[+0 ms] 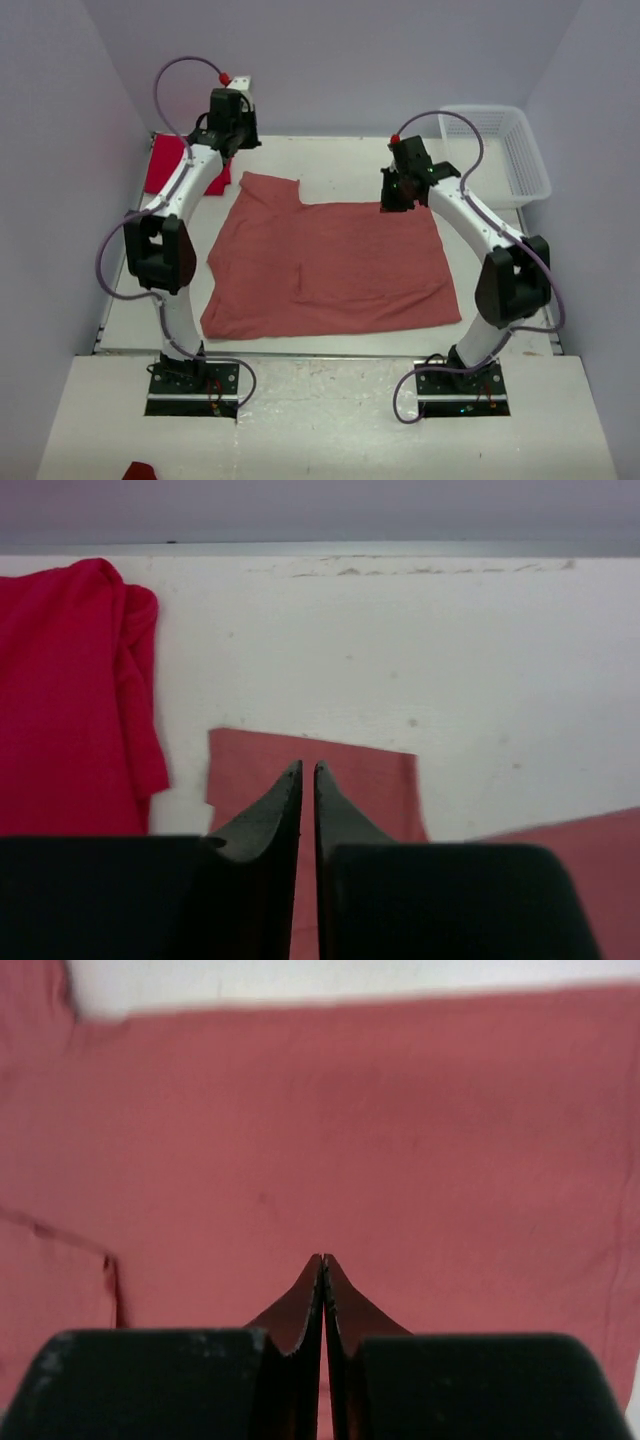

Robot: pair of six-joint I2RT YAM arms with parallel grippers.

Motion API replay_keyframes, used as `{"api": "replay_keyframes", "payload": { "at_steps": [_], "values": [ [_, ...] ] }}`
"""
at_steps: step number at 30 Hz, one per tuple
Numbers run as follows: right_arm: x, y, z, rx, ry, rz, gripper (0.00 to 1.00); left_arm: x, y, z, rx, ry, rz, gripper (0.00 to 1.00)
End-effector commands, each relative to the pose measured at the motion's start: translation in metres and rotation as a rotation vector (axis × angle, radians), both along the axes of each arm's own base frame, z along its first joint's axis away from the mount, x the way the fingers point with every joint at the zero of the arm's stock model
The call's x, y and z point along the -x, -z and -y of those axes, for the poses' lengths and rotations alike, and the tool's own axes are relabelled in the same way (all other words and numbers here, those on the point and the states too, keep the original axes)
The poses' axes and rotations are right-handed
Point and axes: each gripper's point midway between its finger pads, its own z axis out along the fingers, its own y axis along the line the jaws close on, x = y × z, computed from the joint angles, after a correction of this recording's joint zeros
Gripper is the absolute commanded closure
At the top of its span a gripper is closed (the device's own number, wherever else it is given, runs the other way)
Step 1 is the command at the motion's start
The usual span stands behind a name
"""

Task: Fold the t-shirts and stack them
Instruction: Grap the side of the flattened tshirt furthest away from the robot with both arms

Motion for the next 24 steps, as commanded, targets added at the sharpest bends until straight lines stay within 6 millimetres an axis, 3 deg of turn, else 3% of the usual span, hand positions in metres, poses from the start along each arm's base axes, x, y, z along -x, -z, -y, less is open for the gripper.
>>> {"api": "replay_keyframes", "payload": {
  "at_steps": [1, 2, 3, 4, 5, 6, 7, 8, 10, 11, 15, 20, 24],
  "values": [
    [0.051, -0.001, -0.017, -0.100, -0.047, -0.008, 1.00, 0.066, -0.050, 0.031, -0.028, -0.054, 0.006, 1.00],
    [0.063, 0.004, -0.018, -0.113, -0.050, -0.020, 1.00, 0.089, -0.022, 0.039, -0.035, -0.040, -0.073, 1.00],
    [0.073, 0.006, -0.022, -0.129, -0.048, -0.027, 1.00, 0.107, -0.031, 0.046, 0.007, -0.004, -0.072, 1.00],
    [0.084, 0.002, -0.024, -0.147, -0.067, -0.017, 1.00, 0.120, -0.026, 0.049, 0.049, -0.021, -0.101, 1.00],
    [0.102, 0.020, -0.023, -0.143, -0.084, -0.064, 1.00, 0.134, -0.014, 0.050, 0.070, -0.017, -0.137, 1.00],
    [0.113, 0.024, -0.028, -0.145, -0.109, -0.077, 1.00, 0.160, 0.007, 0.052, 0.092, 0.015, -0.193, 1.00],
    [0.127, 0.030, -0.025, -0.139, -0.120, -0.089, 1.00, 0.172, 0.019, 0.050, 0.108, 0.001, -0.230, 1.00],
    [0.134, 0.034, -0.025, -0.137, -0.122, -0.092, 1.00, 0.194, 0.051, 0.044, 0.092, -0.006, -0.306, 1.00],
    [0.148, 0.036, -0.024, -0.148, -0.123, -0.080, 1.00, 0.216, 0.067, 0.042, 0.105, 0.000, -0.356, 1.00],
    [0.151, 0.035, -0.023, -0.152, -0.123, -0.076, 1.00, 0.233, 0.090, 0.037, 0.090, -0.011, -0.416, 1.00],
    [0.162, 0.027, -0.021, -0.163, -0.127, -0.055, 1.00, 0.259, 0.123, 0.029, 0.073, -0.035, -0.503, 1.00],
    [0.170, 0.030, -0.021, -0.144, -0.131, -0.073, 1.00, 0.267, 0.132, 0.028, 0.070, -0.028, -0.513, 1.00],
    [0.181, 0.044, -0.036, -0.141, -0.173, -0.114, 1.00, 0.271, 0.139, 0.023, 0.049, -0.038, -0.520, 1.00]
  ]
}}
